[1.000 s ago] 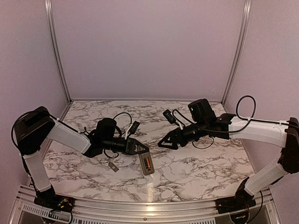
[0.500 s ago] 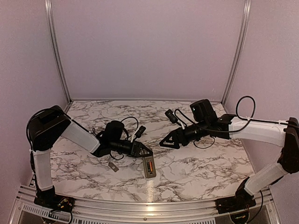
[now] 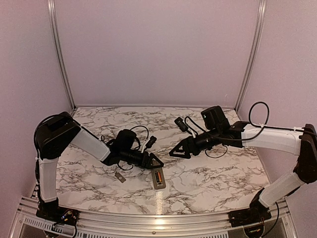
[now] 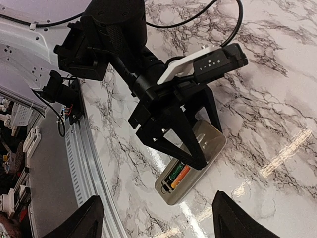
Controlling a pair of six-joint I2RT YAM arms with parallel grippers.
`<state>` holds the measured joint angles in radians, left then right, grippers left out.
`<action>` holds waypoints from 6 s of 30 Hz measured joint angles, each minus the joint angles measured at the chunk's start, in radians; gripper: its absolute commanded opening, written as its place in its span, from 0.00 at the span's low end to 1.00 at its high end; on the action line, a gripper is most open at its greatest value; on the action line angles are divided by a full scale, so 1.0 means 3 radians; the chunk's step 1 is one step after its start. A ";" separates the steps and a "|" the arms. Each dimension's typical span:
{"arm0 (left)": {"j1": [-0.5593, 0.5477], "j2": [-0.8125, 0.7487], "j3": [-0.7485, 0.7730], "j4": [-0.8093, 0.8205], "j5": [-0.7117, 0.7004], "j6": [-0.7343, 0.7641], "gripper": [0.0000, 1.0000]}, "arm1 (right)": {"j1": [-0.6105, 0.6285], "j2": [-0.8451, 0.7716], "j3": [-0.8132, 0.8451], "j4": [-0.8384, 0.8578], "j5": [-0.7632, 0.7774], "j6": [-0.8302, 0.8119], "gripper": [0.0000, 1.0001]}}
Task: Load the batteries into the remote control
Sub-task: Place the remote control without the battery cover at the center of the board, then pick up the battery cover from the center of the board, then pass from the left arm to the right, then pass from the right arm to the left
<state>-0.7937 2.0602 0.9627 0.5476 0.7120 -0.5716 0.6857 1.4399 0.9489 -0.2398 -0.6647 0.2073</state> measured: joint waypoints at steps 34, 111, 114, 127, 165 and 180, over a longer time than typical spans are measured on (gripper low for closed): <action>0.0112 -0.1886 -0.0511 -0.1703 -0.1859 0.0774 0.48 | -0.0003 0.0047 0.0000 -0.0011 -0.0004 -0.0169 0.70; 0.0078 -0.1938 -0.0983 -0.2581 -0.2192 0.0711 0.13 | 0.0065 0.0420 0.0078 0.0045 -0.0463 -0.0360 0.59; 0.0056 -0.1869 -0.0983 -0.2579 -0.2177 0.0724 0.11 | 0.0065 0.0420 0.0078 0.0045 -0.0463 -0.0360 0.59; -0.0036 -0.1784 -0.0858 -0.2605 -0.2195 0.0810 0.00 | 0.0065 0.0493 0.0075 0.0108 -0.0556 -0.0312 0.44; -0.1039 -0.2530 -0.0086 -0.2483 -0.2794 0.1261 0.10 | 0.0544 0.0781 0.0340 0.0877 -0.1061 0.0329 0.04; -0.0914 -0.3296 -0.0111 -0.2459 -0.2578 0.0833 0.90 | 0.0551 0.0453 0.0264 0.0716 -0.0426 -0.0462 0.03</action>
<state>-1.0679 1.0714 0.9295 -0.1902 -0.0612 -0.3218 0.8509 1.5757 1.0283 -0.0250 -0.7925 0.0689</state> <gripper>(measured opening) 0.899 0.016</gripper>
